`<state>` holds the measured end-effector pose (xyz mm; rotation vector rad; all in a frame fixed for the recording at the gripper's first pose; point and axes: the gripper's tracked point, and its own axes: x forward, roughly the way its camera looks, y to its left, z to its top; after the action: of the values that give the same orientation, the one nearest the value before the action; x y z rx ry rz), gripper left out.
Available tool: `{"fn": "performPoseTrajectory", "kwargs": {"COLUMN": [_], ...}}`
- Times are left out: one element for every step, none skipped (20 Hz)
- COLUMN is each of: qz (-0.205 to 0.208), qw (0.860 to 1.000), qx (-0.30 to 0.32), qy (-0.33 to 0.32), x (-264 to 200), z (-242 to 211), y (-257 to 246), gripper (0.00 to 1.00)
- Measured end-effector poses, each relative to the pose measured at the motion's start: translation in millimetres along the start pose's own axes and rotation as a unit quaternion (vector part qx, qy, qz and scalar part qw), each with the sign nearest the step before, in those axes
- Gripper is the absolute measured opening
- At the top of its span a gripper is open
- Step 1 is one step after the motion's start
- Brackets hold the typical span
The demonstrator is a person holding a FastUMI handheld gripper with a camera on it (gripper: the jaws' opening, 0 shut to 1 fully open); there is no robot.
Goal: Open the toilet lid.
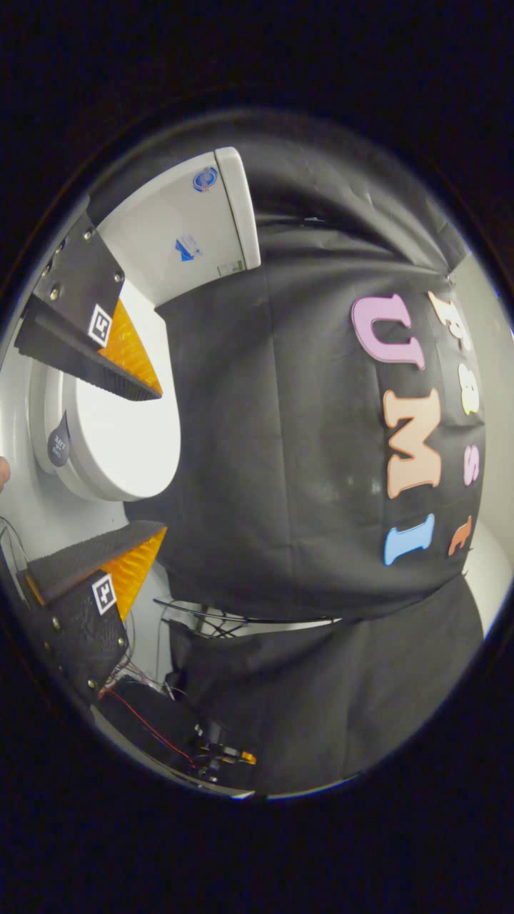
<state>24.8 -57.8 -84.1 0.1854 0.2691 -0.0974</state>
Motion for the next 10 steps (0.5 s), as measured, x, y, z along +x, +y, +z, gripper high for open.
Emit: {"fn": "performPoseTrajectory", "kwargs": {"qz": [0.003,0.004,0.006,0.01,0.011,0.011,0.005,-0.001,-0.008,-0.014], "qw": [1.0,1.0,1.0,0.999,0.999,0.999,0.998,0.998,0.997,0.997], "qx": [0.004,0.003,0.003,0.005,0.005,0.003,-0.001,-0.001,0.003,0.011], "qy": [0.01,0.017,0.023,0.032,0.042,0.053,0.062,0.068,0.072,0.075], "x": [3,5,7,11,14,18,20,23,26,29], "z": [-4,-7,-10,-14,-20,-26,-33,-36,-39,-39], "y": [-1,-2,-3,-5,-7,-10,-16,-22,-28,-34], "gripper": [1.0,1.0,1.0,1.0,1.0,1.0,1.0,1.0,1.0,1.0]}}
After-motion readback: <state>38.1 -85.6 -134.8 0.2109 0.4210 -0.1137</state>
